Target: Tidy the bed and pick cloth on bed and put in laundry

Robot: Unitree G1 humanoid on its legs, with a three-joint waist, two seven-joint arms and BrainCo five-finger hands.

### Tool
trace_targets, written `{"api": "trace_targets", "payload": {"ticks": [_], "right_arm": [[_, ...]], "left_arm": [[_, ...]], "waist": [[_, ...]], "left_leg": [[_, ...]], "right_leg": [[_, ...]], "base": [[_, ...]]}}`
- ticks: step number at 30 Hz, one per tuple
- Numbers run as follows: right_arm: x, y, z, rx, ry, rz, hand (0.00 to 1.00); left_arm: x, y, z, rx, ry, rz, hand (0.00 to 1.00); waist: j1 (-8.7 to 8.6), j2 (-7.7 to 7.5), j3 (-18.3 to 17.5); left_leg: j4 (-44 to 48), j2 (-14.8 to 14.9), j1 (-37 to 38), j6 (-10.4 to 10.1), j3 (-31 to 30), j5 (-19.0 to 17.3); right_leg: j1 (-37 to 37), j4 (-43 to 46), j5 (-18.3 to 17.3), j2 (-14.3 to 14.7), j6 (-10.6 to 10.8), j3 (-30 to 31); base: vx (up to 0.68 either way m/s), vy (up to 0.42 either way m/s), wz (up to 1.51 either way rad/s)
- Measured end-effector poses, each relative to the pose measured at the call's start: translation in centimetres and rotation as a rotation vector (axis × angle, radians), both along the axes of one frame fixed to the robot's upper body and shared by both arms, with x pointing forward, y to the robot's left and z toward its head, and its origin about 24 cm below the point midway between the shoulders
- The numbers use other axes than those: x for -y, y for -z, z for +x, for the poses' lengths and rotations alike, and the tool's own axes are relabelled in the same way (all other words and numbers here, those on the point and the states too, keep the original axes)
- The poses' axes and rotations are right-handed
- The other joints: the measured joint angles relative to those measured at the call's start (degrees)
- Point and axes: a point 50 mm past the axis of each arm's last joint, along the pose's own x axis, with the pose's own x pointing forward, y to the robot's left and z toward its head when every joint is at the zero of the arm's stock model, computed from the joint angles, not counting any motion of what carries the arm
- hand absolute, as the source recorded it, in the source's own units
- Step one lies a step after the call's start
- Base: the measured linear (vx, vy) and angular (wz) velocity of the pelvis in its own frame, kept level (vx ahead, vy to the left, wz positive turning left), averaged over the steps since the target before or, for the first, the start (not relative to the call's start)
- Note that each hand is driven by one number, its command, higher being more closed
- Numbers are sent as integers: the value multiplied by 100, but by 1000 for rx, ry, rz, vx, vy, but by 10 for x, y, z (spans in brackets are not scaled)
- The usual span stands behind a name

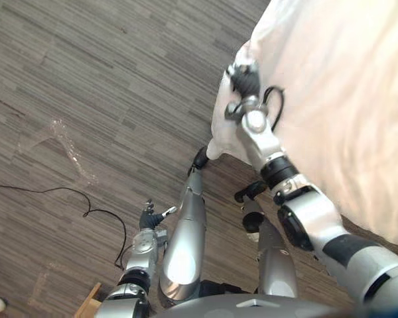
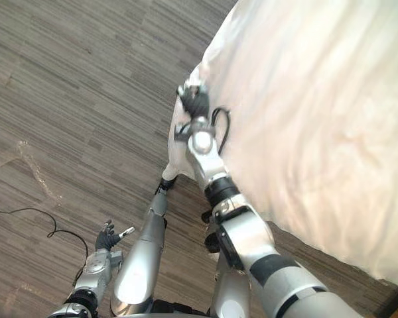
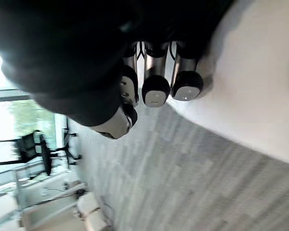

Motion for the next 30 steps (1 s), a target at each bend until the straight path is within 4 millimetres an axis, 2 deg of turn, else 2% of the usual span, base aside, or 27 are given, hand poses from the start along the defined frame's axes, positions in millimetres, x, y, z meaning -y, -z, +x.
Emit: {"api": "trace_targets", "payload": {"ticks": [1, 3, 5, 6, 7, 8, 10, 11, 13, 16, 18, 19, 20, 21, 22, 24, 27, 30], "right_arm": [[-2, 8, -3, -17, -12, -22, 100], [-7, 36, -15, -79, -61, -95, 100], [-7, 49, -21, -115, -77, -118, 100], [-5, 57, -24, -144, -75, -127, 100], [0, 77, -32, -213, -62, -128, 100], [1, 79, -33, -220, -61, -127, 100], [8, 106, -49, -322, -36, -96, 100], [10, 112, -52, -344, -31, -86, 100], [19, 134, -67, -438, 12, -26, 100], [45, 169, -92, -585, 124, 56, 100], [80, 190, -109, -663, 258, 123, 100], [89, 194, -114, -676, 293, 146, 100], [104, 203, -125, -713, 363, 187, 100], [121, 218, -146, -772, 454, 240, 100], [127, 223, -154, -796, 487, 257, 100], [144, 244, -192, -900, 606, 319, 100], [162, 257, -224, -984, 717, 361, 100], [174, 261, -235, -1012, 779, 383, 100]], "left_arm": [[1, -1, 1, 4, 0, -2, 0], [3, -5, 6, 35, 4, -6, 0], [4, -7, 8, 43, 6, -7, 0], [4, -7, 8, 44, 6, -7, 0], [6, -8, 10, 48, 8, -10, 0], [6, -8, 10, 49, 8, -10, 0], [9, -10, 14, 61, 14, -17, 0], [10, -11, 15, 64, 16, -19, 0], [17, -11, 17, 65, 35, -29, 0], [32, -9, 18, 56, 93, -50, 0], [41, -4, 15, 24, 121, -69, 0], [41, -3, 14, 15, 121, -72, 0], [42, -1, 12, -4, 122, -77, 0], [43, 4, 7, -37, 126, -81, 0], [42, 7, 4, -53, 124, -83, 0], [41, 16, -8, -114, 115, -89, 0], [39, 23, -19, -165, 103, -98, 0], [35, 26, -24, -186, 88, -114, 0]], "waist": [[4, 3, -2], [-5, 10, -7], [-42, 13, -9], [-60, 11, -18], [-109, 28, -49], [-113, 28, -53], [-172, 42, -97], [-192, 46, -99], [-327, 33, -267], [-537, 39, -483], [-723, 87, -845], [-765, 87, -901], [-791, 72, -1022], [-879, 68, -1301], [-911, 72, -1410], [-1063, 96, -1782], [-1248, 214, -2023], [-1399, 295, -2142]], "left_leg": [[5, -6, 5, 10, 84, 13], [82, -27, 13, 12, 261, 14], [130, -38, 83, 12, 356, 14], [135, -40, 125, 12, 415, 14], [140, -41, 235, 12, 488, 14], [142, -41, 244, 12, 501, 14], [151, -29, 386, 12, 614, 14], [151, -25, 426, 12, 634, 14], [152, -4, 514, 13, 753, 8], [143, 63, 856, 25, 1054, -52], [147, 180, 1034, 146, 1379, -200], [148, 209, 1113, 154, 1448, -206], [160, 258, 1252, 184, 1563, -259], [188, 319, 1345, 177, 1685, -314], [179, 346, 1415, 176, 1740, -336], [106, 462, 1778, 147, 2020, -422], [-32, 560, 2225, 105, 2305, -488], [-133, 602, 2461, 87, 2476, -506]], "right_leg": [[2, 20, -7, -21, -10, -15], [35, 59, -28, -79, -43, -118], [108, 72, -31, -111, -49, -130], [143, 78, -35, -120, -54, -129], [217, 94, -46, -142, -72, -125], [221, 98, -47, -144, -73, -124], [287, 129, -66, -163, -98, -55], [317, 130, -74, -165, -94, -44], [350, 166, -121, -176, -51, 24], [573, 176, -165, -165, -63, 158], [661, 170, -181, -93, -40, 245], [710, 160, -167, -70, -56, 275], [788, 117, -154, -13, -64, 386], [853, 31, -128, 71, -54, 496], [904, -14, -121, 114, -53, 522], [1126, -198, -61, 285, 11, 758], [1418, -459, 23, 474, 8, 1008], [1597, -749, 160, 614, 33, 1173]], "base": [[60, 6, 6], [45, -11, -1], [17, -11, -5], [-22, 0, -12], [-24, 2, -12], [-50, 4, -16], [-61, 3, -19], [-82, 1, -18], [-95, 4, -17], [-96, 2, -36], [-89, 3, -45], [-40, -9, -53], [-19, -22, -51], [-1, -24, -51], [40, -32, -49], [73, -37, -57], [79, -22, -52], [66, 9, -41]]}}
